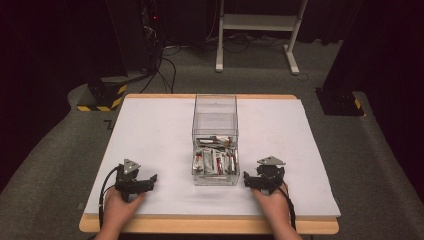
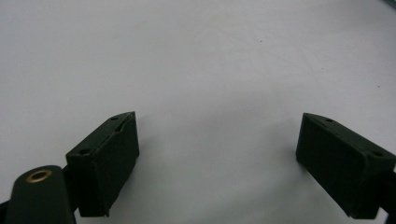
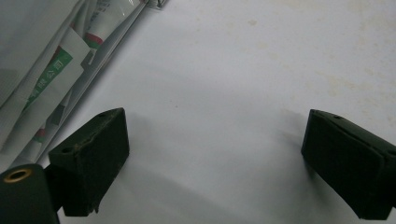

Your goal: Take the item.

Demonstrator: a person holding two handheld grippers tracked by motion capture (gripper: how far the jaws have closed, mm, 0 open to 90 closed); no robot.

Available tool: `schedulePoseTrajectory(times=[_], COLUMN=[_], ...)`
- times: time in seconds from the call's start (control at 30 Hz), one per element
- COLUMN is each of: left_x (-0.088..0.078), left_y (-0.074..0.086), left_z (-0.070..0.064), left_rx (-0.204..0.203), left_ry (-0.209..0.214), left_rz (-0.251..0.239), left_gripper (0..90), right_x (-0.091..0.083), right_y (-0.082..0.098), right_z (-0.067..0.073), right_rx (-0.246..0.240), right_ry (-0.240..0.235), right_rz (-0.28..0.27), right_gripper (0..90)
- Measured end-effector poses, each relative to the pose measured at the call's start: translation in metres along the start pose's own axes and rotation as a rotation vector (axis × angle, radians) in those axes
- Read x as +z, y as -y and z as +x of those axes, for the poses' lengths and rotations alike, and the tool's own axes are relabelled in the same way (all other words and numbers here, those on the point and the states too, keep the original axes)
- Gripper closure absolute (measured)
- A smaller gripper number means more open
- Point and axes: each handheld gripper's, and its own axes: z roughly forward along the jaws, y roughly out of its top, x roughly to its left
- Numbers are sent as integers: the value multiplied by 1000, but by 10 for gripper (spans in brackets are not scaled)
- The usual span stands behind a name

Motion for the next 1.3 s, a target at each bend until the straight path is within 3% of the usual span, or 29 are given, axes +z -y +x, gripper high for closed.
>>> schedulePoseTrajectory(times=[1.3], left_x=[0], left_y=[0], left_z=[0], left_rx=[-1], left_ry=[2], left_rz=[1], left_gripper=[133], right_x=[-2], right_y=[0], right_z=[0], right_rx=[-6], right_ry=[-3], right_rz=[-9], right_gripper=[103])
